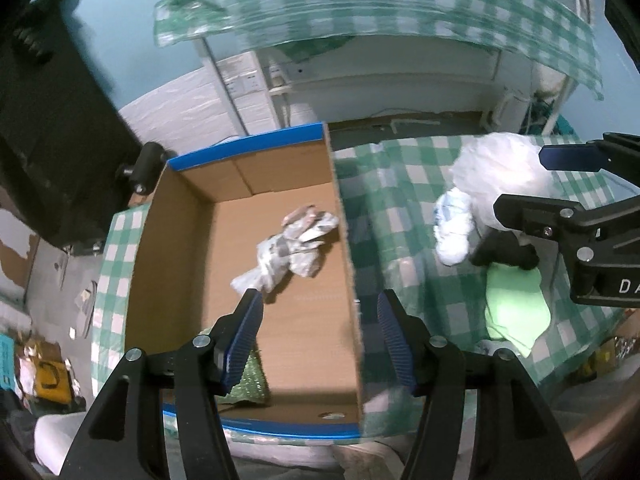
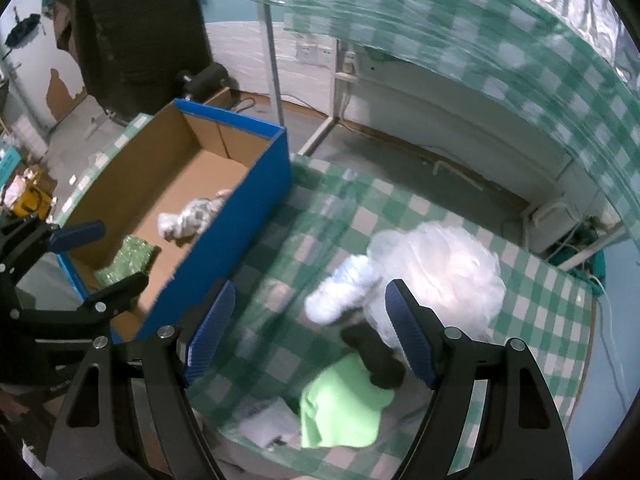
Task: Organize soft objects
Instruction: 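Move the left tool back to the pile and grasp the grey cloth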
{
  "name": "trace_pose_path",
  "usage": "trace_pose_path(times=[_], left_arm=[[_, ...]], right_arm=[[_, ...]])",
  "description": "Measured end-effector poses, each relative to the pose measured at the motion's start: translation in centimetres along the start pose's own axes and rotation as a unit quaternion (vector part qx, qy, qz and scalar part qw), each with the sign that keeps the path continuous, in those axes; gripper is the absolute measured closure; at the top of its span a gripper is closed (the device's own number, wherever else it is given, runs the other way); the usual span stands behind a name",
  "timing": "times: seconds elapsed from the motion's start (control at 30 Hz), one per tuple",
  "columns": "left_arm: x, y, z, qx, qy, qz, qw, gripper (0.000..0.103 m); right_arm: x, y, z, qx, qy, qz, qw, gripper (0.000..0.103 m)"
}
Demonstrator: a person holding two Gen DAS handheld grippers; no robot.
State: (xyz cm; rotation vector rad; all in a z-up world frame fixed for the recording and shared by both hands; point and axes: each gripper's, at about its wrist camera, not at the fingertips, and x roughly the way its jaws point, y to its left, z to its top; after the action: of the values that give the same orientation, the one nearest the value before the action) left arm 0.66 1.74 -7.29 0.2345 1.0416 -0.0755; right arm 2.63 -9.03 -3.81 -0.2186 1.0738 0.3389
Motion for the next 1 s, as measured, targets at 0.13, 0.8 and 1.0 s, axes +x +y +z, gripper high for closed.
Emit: trace_pose_path(times=[0.13,0.8,1.0], left_arm=[[-0.1,-1.7,-0.1,0.018,0.0,-0.003,0.9998,0.037],[1.8,-10.0,-2.7,0.094,0.053,-0.059,0.9925,0.026],[3.1,-11.9,-4.1,0.112,0.085,-0.075,0.9872,0.025]], right_arm=[[-0.1,-1.7,-1.3,0.014,0.006,-0.004,1.0,0.025],[2.9,-5.8,-8.0,0.038,0.077,-0.026,0.996,0.025],[3.9,-5.9,-9.3,0.042,0.098,-0.024,0.994,0.025]])
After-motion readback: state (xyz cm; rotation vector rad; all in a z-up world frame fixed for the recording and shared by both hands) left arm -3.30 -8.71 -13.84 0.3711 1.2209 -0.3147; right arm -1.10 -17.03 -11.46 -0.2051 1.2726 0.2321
